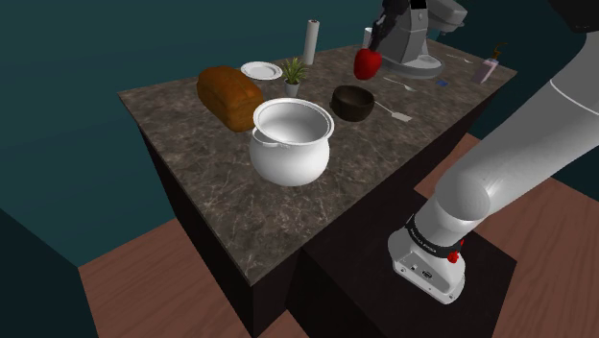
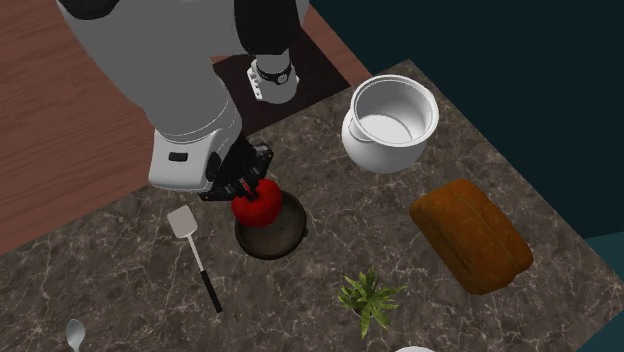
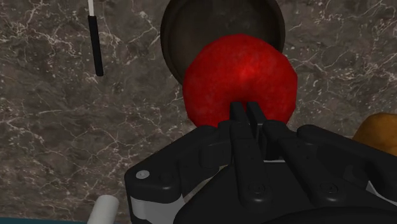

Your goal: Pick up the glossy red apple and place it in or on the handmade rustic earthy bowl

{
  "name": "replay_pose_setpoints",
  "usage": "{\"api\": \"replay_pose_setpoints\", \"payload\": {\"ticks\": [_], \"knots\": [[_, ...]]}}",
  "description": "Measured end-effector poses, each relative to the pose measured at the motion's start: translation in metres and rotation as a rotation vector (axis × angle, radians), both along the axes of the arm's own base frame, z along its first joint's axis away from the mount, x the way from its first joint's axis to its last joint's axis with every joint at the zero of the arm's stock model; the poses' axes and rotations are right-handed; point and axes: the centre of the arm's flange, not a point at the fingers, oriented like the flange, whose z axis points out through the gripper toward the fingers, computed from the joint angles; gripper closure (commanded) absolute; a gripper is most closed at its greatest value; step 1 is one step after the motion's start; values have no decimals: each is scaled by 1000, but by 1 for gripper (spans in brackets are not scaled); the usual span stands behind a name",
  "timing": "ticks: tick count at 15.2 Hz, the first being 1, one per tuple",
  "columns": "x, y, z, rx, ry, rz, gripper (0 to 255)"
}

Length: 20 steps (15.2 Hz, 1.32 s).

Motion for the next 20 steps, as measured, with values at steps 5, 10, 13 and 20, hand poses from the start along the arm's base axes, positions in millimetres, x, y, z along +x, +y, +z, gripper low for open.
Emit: {"api": "replay_pose_setpoints", "payload": {"ticks": [5,10,13,20], "knots": [[-1,0,-27,0,0,0,255],[-1,0,-53,0,0,0,255],[-1,1,-67,0,0,0,255],[-1,1,-71,0,0,0,0]]}}
